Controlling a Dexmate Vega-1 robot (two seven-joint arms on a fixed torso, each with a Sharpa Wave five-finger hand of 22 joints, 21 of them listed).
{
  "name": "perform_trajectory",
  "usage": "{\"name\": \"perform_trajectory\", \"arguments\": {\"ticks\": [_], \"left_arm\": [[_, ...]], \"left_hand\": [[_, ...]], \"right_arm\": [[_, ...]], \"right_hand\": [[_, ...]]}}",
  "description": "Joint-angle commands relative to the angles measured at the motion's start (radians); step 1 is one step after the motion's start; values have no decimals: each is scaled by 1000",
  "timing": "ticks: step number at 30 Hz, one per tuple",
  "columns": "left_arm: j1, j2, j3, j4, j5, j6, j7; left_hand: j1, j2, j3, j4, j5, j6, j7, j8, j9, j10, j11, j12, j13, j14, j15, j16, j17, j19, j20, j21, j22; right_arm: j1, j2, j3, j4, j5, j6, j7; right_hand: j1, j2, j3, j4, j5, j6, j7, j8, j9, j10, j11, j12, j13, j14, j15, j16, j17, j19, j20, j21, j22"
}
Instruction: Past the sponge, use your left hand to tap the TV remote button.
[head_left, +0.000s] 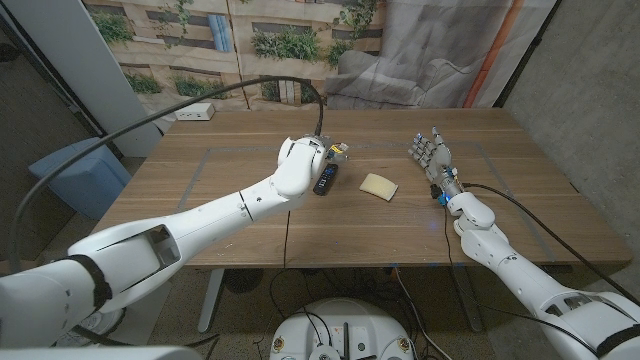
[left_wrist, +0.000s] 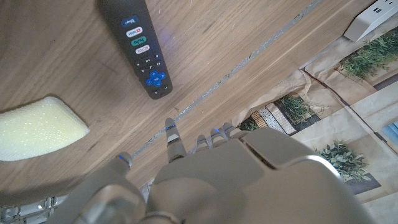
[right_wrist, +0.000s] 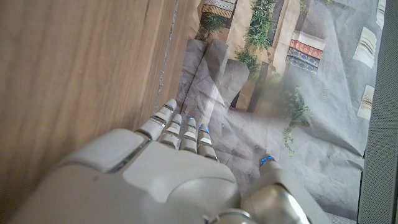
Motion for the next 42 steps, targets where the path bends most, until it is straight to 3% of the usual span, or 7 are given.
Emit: {"name": "perform_trajectory", "arguments": {"ticks": [1, 15, 42], "left_arm": [[25, -41, -11, 67, 66, -27, 32], [39, -68, -23, 120, 24, -41, 86], [6, -76, 18, 166, -37, -22, 99]], "left_hand": [[-9, 57, -7, 2, 3, 9, 5, 7, 3, -229, 4, 6, 5, -299, 8, 6, 3, -266, -24, 7, 4], [-8, 67, -22, 2, 4, 12, 11, 2, 3, -214, 1, 13, 5, -293, 4, 11, 3, -259, -24, 13, 4], [-6, 84, -45, 2, 5, 19, 23, -4, 3, -199, 3, 17, 4, -282, -3, 14, 2, -251, -26, 17, 4]], "right_arm": [[-6, 0, 2, -6, 3, 0, -1], [-7, -5, 3, -12, 3, -6, -2], [11, 4, 2, 17, 2, -2, 4]], "right_hand": [[9, 3, 0, 7, 6, 5, -3, 10, 3, 3, 4, 4, 2, -2, 5, 7, 2, -3, -3, 5, 3], [9, 3, -1, 8, 6, 6, -4, 10, 3, 3, 2, 5, 2, -3, 4, 7, -1, -3, -3, 5, 3], [9, 5, -3, 11, 7, 5, -4, 9, 3, 1, 3, 5, 2, -4, 4, 9, -5, -5, -3, 6, 3]]}}
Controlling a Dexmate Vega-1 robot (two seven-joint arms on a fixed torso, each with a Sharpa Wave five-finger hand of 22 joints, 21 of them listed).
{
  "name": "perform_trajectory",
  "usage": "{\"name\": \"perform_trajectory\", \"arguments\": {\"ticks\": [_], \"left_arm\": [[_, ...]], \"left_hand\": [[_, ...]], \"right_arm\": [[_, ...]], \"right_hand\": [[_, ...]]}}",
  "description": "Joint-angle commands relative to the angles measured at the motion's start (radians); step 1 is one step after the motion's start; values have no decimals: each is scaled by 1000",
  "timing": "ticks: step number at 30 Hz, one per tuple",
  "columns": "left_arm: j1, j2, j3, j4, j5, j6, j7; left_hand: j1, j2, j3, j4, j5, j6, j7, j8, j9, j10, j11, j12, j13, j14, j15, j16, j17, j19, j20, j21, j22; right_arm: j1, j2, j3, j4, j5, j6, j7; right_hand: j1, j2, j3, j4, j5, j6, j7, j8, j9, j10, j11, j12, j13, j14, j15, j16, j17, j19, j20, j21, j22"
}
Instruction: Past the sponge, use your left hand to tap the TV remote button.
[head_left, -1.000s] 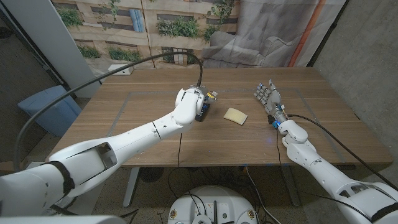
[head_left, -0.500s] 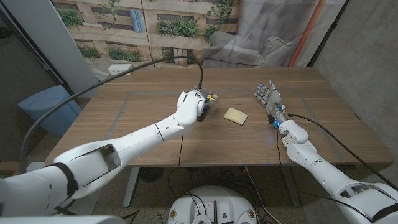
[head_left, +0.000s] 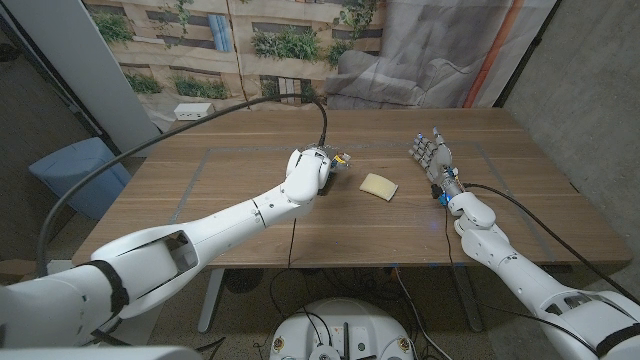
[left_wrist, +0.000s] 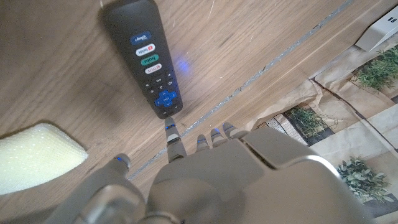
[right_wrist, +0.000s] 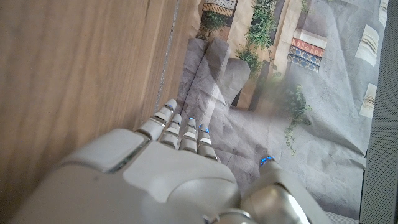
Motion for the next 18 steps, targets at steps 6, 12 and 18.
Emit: {"name": "perform_trajectory", "arguments": {"ticks": [6, 12, 18], "left_arm": [[-20, 1, 26, 17, -33, 21, 7], [-18, 9, 31, 5, -37, 35, 6], [-10, 14, 29, -4, -52, 49, 8]], "left_hand": [[-6, 86, -9, 1, 5, 2, 6, -5, 3, -198, 4, 5, 4, -279, -6, 10, 2, -250, -26, 10, 4], [-6, 88, -12, 1, 5, 2, 6, -6, 3, -195, 2, 6, 4, -274, -7, 12, 2, -248, -27, 11, 4], [-5, 91, -17, 0, 6, 3, 7, -7, 3, -192, 1, 6, 4, -270, -8, 13, 2, -246, -27, 12, 4]], "right_arm": [[4, 3, -1, 4, -4, 1, -8], [-4, -1, 0, -10, -4, -5, -13], [-12, -6, 0, -25, -4, -11, -21]], "right_hand": [[9, 5, 0, 9, 7, 6, -5, 9, 3, 2, 2, 6, 2, -1, 1, 5, -2, -5, -3, 6, 3], [9, 5, -1, 9, 7, 6, -4, 9, 3, 3, 2, 6, 2, -1, 1, 5, -3, -5, -2, 6, 3], [9, 5, -1, 10, 7, 7, -5, 9, 3, 2, 3, 6, 1, -1, 1, 6, -4, -5, -3, 7, 3]]}}
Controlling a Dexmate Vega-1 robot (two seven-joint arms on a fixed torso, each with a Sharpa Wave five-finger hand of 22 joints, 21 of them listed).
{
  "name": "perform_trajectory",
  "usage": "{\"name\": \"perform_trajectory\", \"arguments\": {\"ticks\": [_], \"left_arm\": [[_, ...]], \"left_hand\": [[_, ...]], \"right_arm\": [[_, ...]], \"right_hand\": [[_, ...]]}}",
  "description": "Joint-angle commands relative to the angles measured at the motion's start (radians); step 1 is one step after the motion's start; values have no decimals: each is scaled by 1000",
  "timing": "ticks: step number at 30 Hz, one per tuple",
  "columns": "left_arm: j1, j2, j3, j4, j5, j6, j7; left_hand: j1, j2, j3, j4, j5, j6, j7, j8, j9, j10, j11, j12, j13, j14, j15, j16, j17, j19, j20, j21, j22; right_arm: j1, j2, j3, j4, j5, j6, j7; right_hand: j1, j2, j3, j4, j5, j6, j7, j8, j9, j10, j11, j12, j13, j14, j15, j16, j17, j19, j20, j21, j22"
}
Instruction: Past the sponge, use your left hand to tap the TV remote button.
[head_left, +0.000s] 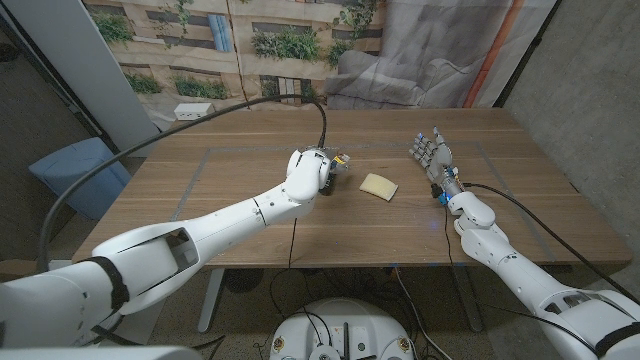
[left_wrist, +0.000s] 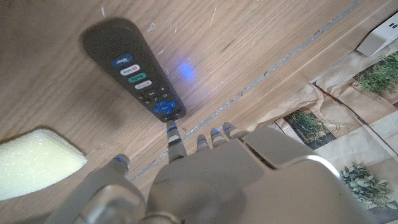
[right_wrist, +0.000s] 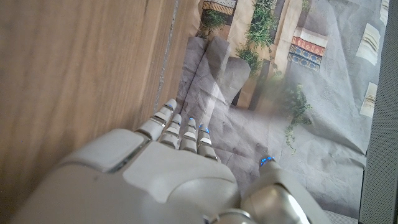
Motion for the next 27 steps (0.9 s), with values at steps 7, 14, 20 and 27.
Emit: {"name": "perform_trajectory", "arguments": {"ticks": [7, 14, 20, 27], "left_arm": [[10, 14, 12, -19, -35, 41, 6], [16, 23, 13, -26, -49, 58, 21], [16, 27, 16, -29, -62, 65, 33], [16, 32, 17, -30, -78, 70, 52]], "left_hand": [[-5, 93, -10, -3, 6, 6, 9, 1, 5, -190, 0, 6, 4, -272, -6, 6, 2, -245, -27, 4, 4], [-5, 95, -17, -3, 6, -8, 10, -5, 5, -190, 1, 5, 4, -270, -7, 5, 1, -242, -28, 5, 4], [-4, 97, -22, -4, 7, -13, 6, -7, 6, -189, 2, 5, 4, -267, -7, 6, 1, -239, -28, 6, 4], [-3, 99, -26, -4, 7, -15, 6, -7, 6, -188, 2, 5, 4, -265, -8, 5, 1, -235, -27, 7, 4]], "right_arm": [[-24, -14, 2, -43, -5, -20, -29], [-27, -14, 1, -50, -5, -25, -34], [-25, -14, 0, -49, -8, -24, -36], [-27, -17, -1, -59, -10, -29, -44]], "right_hand": [[9, 6, 3, 7, 8, 8, -4, 9, 3, 1, 2, 6, 1, -1, 0, 7, -1, -5, -2, 7, 3], [9, 7, 3, 9, 8, 8, -4, 9, 3, 2, 2, 6, 1, -1, 1, 7, -2, -5, -2, 7, 3], [8, 9, 3, 10, 8, 8, -3, 9, 3, 3, 3, 7, 1, -1, 1, 7, -3, -5, -3, 7, 3], [8, 10, 2, 11, 9, 7, -3, 9, 3, 3, 2, 7, 1, -1, -1, 8, -5, -5, -3, 7, 3]]}}
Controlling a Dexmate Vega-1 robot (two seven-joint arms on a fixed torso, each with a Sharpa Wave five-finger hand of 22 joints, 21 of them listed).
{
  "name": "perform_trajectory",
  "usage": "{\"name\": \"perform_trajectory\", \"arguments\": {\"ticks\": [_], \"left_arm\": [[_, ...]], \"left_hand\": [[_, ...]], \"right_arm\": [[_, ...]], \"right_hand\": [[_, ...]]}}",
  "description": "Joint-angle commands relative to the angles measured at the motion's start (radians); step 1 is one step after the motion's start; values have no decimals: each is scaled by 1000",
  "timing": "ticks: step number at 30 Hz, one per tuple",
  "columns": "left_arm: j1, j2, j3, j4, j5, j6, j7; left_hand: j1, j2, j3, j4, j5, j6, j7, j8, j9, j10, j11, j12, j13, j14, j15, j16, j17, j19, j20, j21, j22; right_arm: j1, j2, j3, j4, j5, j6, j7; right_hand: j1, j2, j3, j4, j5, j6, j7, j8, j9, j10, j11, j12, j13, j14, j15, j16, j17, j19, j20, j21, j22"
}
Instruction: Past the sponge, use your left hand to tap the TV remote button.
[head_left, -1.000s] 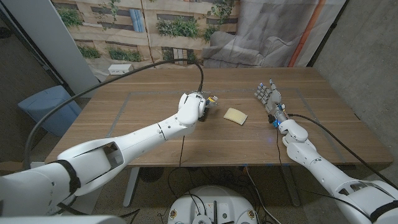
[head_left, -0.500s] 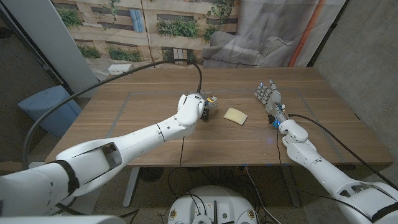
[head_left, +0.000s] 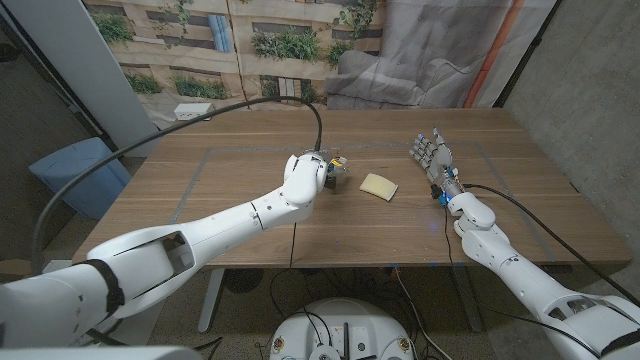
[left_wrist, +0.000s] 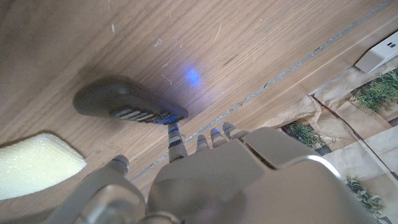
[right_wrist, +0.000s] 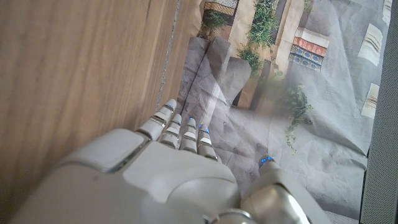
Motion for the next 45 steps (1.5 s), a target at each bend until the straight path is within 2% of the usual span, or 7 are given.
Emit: {"name": "perform_trajectory", "arguments": {"ticks": [1, 16, 45], "left_arm": [[2, 11, 4, -7, -29, 11, 25], [3, 27, 11, -34, -35, 34, 40], [7, 50, 12, -88, 14, 64, 13]], "left_hand": [[-3, 99, -6, 0, 8, -5, -6, 4, 5, -187, 1, 5, 4, -263, -7, 6, 3, -235, -27, 7, 4], [-1, 104, -12, -1, 9, -2, -6, 6, 5, -179, 2, 7, 4, -255, -7, 6, 3, -231, -26, 8, 3], [3, 112, -17, -4, 12, 2, -5, 8, 5, -164, 1, 9, 4, -239, -10, 8, 1, -221, -25, 9, 2]], "right_arm": [[-4, -4, -1, -14, -4, -8, -12], [-1, 0, -2, -10, -5, -8, -13], [2, 10, -2, 5, -4, 7, -12]], "right_hand": [[9, 10, 2, 3, 5, 7, -3, 9, 3, 3, 2, 7, 1, -1, 0, 4, 0, -5, -3, 7, 3], [9, 11, 1, 5, 6, 8, -3, 9, 3, 3, 2, 7, 1, -1, 1, 5, -4, -5, -5, 7, 3], [7, 11, -3, 11, 7, 9, -4, 8, 3, 4, 3, 7, 1, -1, 1, 7, -8, -4, -3, 8, 3]]}}
